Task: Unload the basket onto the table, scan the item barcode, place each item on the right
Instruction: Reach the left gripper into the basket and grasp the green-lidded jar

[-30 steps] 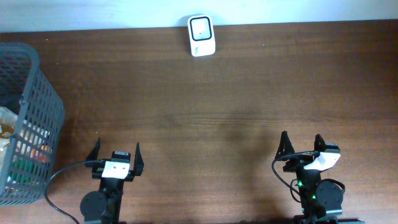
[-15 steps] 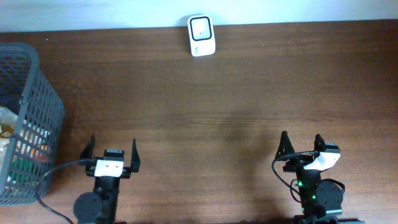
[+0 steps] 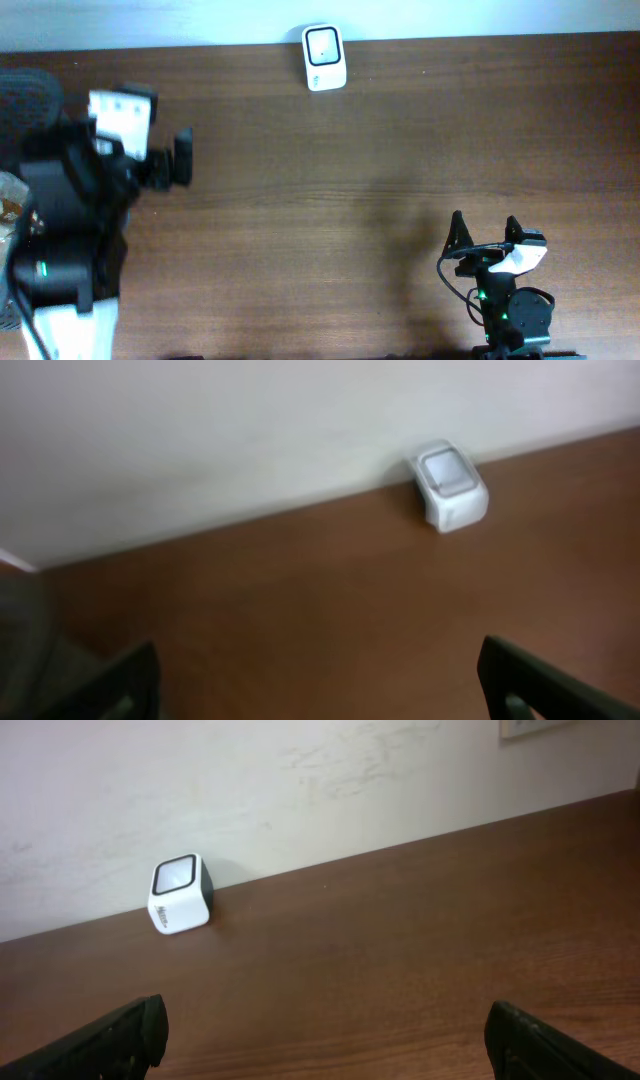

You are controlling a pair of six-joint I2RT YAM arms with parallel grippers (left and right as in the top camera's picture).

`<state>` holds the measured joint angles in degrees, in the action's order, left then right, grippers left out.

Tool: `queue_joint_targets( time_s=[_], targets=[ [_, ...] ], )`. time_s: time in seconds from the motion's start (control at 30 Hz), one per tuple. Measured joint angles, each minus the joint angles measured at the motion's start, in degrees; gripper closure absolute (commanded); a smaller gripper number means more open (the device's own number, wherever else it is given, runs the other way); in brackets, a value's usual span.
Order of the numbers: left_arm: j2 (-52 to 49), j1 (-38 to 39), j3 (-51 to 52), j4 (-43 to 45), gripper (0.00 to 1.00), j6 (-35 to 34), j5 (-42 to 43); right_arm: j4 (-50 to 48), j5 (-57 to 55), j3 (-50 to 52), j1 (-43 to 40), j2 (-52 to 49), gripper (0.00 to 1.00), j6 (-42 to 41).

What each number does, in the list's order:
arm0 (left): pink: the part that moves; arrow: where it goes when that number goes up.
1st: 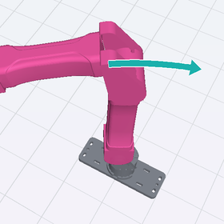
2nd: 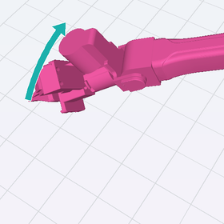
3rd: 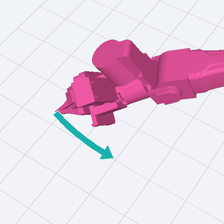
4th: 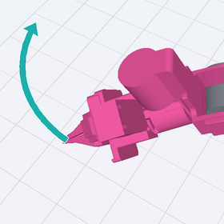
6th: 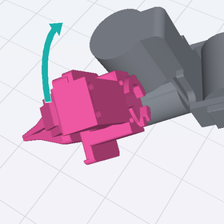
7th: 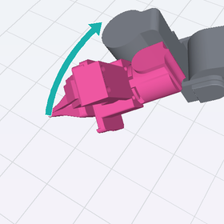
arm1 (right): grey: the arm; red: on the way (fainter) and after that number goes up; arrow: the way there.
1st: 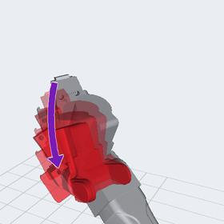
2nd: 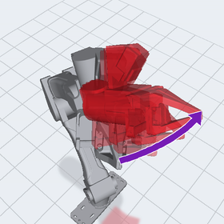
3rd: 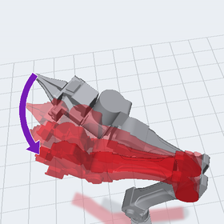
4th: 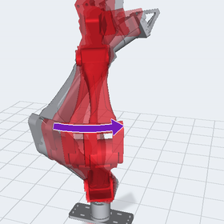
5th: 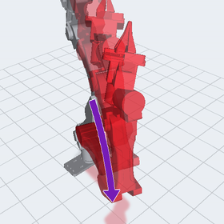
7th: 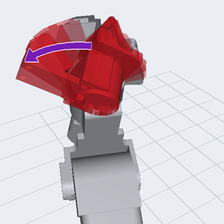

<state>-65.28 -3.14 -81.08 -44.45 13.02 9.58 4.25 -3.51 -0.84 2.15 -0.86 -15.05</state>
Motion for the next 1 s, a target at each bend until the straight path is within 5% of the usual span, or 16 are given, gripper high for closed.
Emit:
queue_joint_targets(
  time_s=[0.07, 0.27, 0.47, 0.6, 0.77, 1.0],
  targets=[
    [-7.13, 0.00, -7.56, -8.92, 0.01, -0.48, 7.91, 0.00, -0.02, 0.00, 0.00, 0.02, 0.02, 0.07],
    [-20.09, 0.04, -8.81, -12.41, 0.01, -1.84, 16.37, 0.00, -0.02, 0.00, 0.00, 0.02, 0.02, 0.04],
    [-21.84, -3.43, -28.81, -20.41, 0.00, -17.49, -6.25, 0.02, 0.00, 0.00, 0.00, 0.02, 0.02, 0.02],
    [-20.33, -15.72, -39.12, -26.95, 0.02, -28.44, -16.15, 0.00, -0.04, 0.00, 0.00, 0.02, 0.02, 0.02],
    [-22.69, -35.93, -39.47, -37.51, 0.02, -35.76, -17.59, 0.00, -0.04, 0.00, 0.00, 0.02, 0.01, 0.02],
    [-31.21, -45.81, -39.56, -46.18, 0.04, -36.41, -13.73, 0.00, -0.04, 0.00, 0.00, 0.02, 0.02, 0.02]
  ],
)
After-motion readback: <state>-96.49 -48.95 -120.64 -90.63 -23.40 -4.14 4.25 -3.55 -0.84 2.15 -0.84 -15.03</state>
